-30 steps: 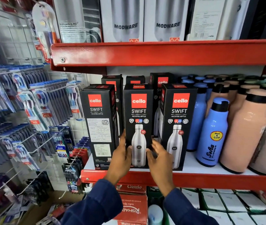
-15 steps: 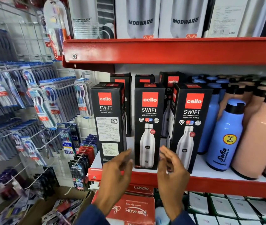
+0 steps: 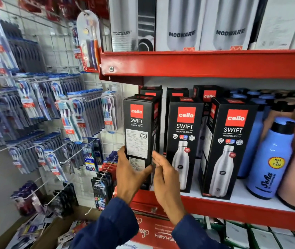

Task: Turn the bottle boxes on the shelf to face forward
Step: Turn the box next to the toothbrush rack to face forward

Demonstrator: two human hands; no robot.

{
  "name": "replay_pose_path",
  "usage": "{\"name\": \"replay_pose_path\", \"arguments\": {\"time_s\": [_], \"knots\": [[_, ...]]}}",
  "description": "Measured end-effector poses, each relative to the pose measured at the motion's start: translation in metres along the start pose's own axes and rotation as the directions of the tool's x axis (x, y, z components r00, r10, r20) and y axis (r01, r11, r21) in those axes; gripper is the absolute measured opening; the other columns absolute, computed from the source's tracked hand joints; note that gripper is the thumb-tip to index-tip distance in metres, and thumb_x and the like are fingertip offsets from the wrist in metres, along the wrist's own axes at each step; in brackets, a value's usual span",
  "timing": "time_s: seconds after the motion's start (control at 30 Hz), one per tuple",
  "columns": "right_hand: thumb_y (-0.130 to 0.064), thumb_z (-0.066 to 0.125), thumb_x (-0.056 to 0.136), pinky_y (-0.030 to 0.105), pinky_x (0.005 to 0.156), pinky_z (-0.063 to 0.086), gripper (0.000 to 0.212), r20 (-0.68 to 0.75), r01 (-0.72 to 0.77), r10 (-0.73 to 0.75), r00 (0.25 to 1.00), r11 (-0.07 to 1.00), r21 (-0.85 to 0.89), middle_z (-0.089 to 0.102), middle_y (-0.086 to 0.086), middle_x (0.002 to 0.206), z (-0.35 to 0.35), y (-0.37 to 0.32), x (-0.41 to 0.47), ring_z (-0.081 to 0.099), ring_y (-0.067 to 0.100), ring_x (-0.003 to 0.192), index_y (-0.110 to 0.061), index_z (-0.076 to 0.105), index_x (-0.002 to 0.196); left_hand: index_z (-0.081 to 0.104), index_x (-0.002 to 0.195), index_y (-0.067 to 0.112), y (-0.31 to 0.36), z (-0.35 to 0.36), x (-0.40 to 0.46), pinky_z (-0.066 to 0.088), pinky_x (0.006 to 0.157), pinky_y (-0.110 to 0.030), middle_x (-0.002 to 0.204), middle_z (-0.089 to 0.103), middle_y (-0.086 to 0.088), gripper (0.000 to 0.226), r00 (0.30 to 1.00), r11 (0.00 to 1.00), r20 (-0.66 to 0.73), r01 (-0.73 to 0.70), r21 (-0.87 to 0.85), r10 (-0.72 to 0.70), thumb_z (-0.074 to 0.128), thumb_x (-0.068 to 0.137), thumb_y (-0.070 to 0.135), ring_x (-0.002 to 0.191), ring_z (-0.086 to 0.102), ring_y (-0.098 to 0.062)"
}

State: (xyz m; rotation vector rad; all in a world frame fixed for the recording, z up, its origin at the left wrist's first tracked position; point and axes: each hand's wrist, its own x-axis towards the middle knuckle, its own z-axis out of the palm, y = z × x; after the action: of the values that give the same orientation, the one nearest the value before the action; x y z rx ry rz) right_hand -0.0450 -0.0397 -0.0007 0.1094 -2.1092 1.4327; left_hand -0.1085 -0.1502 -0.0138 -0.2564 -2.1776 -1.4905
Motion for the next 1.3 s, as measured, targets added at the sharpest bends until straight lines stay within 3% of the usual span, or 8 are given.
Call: {"name": "replay_pose_path", "arguments": {"time_s": [0.23,0.33,0.47,0.7,0.87,1.03,1.2,1.3], "knots": [[-0.016,0.048,0.100,0.003,0.077,0.048,0.045,-0.074,0.067,-0.072,0.995,0.995,-0.067,0.069,-0.007,0.111,0.003,0.002,0.006,0.058,-0.006,0.108,-0.020,0.046,0.144,0.042,0.128,0.048,-0.011,-0.038,0.028,0.054,0.093,-0.030,0.119,0.067,0.016,0.080,0.991,0.960,0.119,-0.024,-0.279,0.060,0.079,0.061,0.027,0.110,0.066,-0.008],[-0.021,0.056,0.097,0.018,0.083,0.054,0.046,-0.101,0.048,-0.059,0.993,0.993,-0.105,0.072,0.002,0.102,0.015,0.002,0.009,0.060,0.004,0.105,-0.015,0.048,0.142,0.046,0.139,0.036,-0.016,-0.050,0.037,0.059,0.087,-0.030,0.124,0.068,0.012,0.075,0.964,0.909,0.244,0.009,-0.417,0.102,0.065,0.071,0.008,0.112,0.066,-0.011],[-0.024,0.059,0.096,0.001,0.066,0.046,0.033,-0.146,0.035,-0.062,0.987,0.983,-0.178,0.074,-0.002,0.095,0.028,0.007,0.015,0.065,-0.002,0.074,-0.011,0.062,0.126,0.050,0.142,0.027,-0.021,-0.041,0.045,0.053,0.098,-0.027,0.138,0.063,0.002,0.065,0.926,0.887,0.365,0.088,-0.453,0.095,0.047,0.082,0.001,0.127,0.059,-0.017],[-0.024,0.057,0.097,0.022,0.079,0.058,0.034,-0.159,-0.010,-0.027,0.987,0.974,-0.228,0.076,-0.001,0.102,0.033,0.030,0.013,0.070,0.006,0.087,-0.013,0.060,0.129,0.049,0.139,0.045,-0.038,-0.020,0.037,0.039,0.113,-0.054,0.142,0.059,0.009,0.055,0.903,0.920,0.430,0.181,-0.348,-0.015,0.042,0.090,0.020,0.132,0.054,-0.017],[-0.023,0.058,0.096,0.017,0.075,0.057,0.042,-0.139,-0.027,-0.008,0.990,0.968,-0.249,0.074,-0.005,0.097,0.032,0.043,0.006,0.070,0.006,0.079,-0.016,0.053,0.138,0.050,0.122,0.066,-0.047,-0.017,0.021,0.046,0.100,-0.028,0.124,0.062,0.036,0.055,0.917,0.945,0.397,0.165,-0.283,-0.041,0.042,0.098,0.017,0.118,0.057,0.009],[-0.021,0.058,0.096,0.039,0.078,0.060,0.042,-0.077,-0.058,0.034,0.996,0.939,-0.339,0.077,0.011,0.095,0.028,0.056,-0.006,0.073,0.022,0.081,-0.014,0.055,0.137,0.063,0.129,0.019,-0.060,-0.017,0.007,0.058,0.093,-0.039,0.112,0.076,0.005,0.041,0.966,0.997,0.256,-0.016,-0.079,0.035,0.059,0.089,0.008,0.102,0.072,-0.007],[-0.020,0.057,0.096,0.028,0.072,0.060,0.040,-0.038,-0.056,0.044,0.998,0.910,-0.411,0.077,0.009,0.092,0.029,0.059,-0.015,0.072,0.016,0.077,-0.016,0.055,0.136,0.074,0.109,0.016,-0.066,-0.014,-0.004,0.047,0.074,0.001,0.089,0.071,0.024,0.023,0.984,0.993,0.170,-0.059,0.100,0.042,0.073,0.086,0.013,0.082,0.063,0.023],[-0.020,0.056,0.097,0.029,0.075,0.060,0.040,-0.027,-0.067,0.061,0.998,0.906,-0.417,0.077,0.010,0.096,0.028,0.056,-0.017,0.073,0.017,0.080,-0.016,0.054,0.137,0.075,0.108,0.016,-0.066,-0.015,-0.008,0.043,0.072,0.005,0.090,0.073,0.018,0.022,0.990,0.990,0.140,-0.046,0.133,0.027,0.073,0.086,0.013,0.079,0.061,0.025]]}}
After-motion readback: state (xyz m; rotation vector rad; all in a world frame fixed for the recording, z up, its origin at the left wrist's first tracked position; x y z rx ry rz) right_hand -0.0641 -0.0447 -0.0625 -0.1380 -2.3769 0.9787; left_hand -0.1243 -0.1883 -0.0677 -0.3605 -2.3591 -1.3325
